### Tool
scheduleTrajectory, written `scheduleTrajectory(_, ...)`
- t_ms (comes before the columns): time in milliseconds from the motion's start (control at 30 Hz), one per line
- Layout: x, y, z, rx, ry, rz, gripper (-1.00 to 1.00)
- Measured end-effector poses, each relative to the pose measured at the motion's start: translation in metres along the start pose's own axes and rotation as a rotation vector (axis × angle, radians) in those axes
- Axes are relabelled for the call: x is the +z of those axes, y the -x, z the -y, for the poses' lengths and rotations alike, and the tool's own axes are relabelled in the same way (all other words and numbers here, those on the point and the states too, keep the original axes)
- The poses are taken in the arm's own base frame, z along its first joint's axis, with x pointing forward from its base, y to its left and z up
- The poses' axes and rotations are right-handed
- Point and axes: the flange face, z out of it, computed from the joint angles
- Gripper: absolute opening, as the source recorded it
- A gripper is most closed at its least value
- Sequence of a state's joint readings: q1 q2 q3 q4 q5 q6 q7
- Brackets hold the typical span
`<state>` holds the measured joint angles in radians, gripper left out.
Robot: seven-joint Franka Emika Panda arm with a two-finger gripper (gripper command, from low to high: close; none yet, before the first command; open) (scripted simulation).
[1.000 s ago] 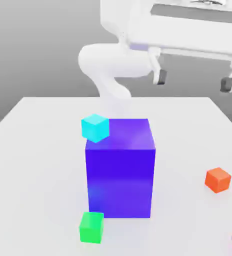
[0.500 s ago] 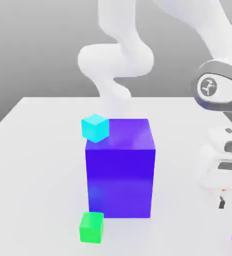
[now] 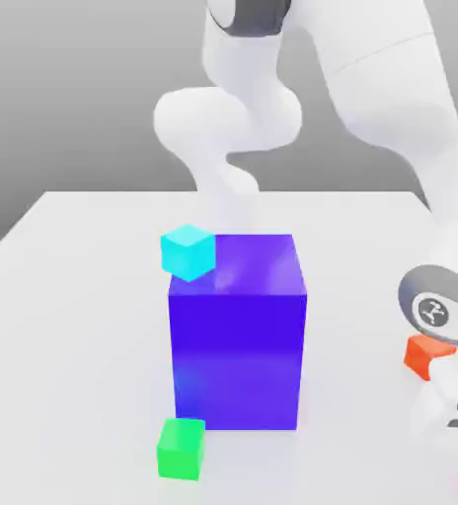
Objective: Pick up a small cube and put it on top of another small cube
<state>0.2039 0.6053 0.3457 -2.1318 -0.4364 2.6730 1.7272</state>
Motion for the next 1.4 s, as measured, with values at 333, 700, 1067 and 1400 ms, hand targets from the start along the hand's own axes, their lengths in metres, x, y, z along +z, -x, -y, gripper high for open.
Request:
scheduleTrajectory(333,-0.127,-0.049,-0.013,-0.026,-0.045,0.023,-1.00)
scheduleTrajectory(700,-0.215,-0.117,-0.063,-0.102,-0.105,0.023,-1.00)
scheduleTrajectory(1067,-0.238,-0.154,-0.118,-0.203,-0.108,-0.004,-1.00)
scheduleTrajectory(1400,-0.202,-0.191,-0.171,-0.272,-0.066,-0.016,-1.00)
